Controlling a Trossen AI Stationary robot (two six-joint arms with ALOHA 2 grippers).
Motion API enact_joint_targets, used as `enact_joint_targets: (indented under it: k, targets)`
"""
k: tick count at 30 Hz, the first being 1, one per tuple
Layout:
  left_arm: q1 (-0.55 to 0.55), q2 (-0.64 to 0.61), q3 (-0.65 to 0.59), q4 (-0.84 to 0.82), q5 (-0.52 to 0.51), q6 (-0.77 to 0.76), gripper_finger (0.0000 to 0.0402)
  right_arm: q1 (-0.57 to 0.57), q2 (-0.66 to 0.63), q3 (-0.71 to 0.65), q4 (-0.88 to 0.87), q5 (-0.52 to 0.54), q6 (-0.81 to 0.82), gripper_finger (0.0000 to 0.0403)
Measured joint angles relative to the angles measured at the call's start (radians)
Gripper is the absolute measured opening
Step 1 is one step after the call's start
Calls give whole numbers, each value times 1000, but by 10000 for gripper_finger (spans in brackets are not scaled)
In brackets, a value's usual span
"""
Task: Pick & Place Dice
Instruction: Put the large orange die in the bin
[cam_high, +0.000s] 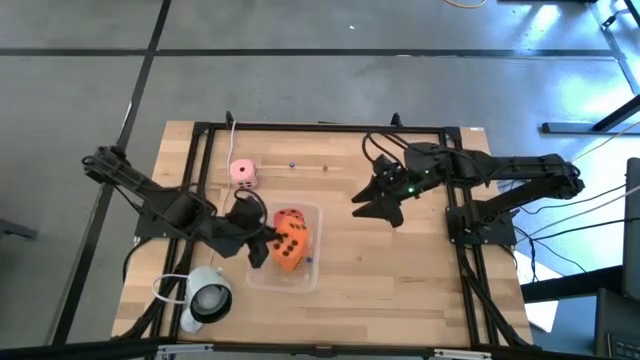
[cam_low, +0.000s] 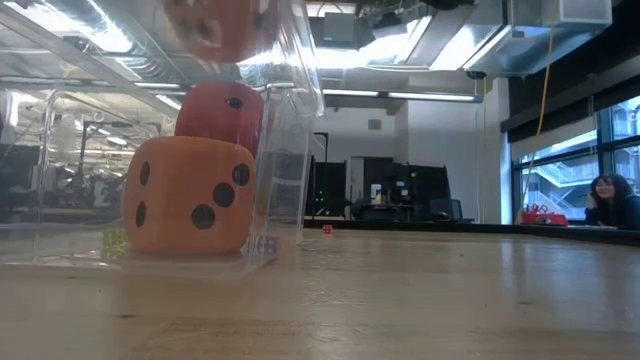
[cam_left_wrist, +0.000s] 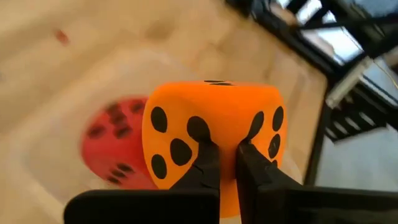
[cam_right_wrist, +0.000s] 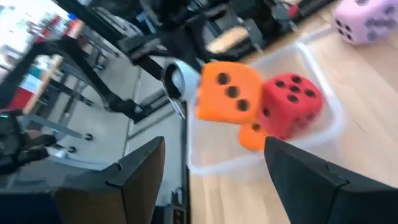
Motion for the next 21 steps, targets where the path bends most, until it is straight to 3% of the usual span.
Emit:
enact_joint_targets:
  k: [8,21]
  targets:
    - [-1,62,0,16,197,-35,1,0,-8,0,-62,10,-21,274]
    - [9,123,1,-7,283,-41,1,3,-8,0,-89,63,-57,274]
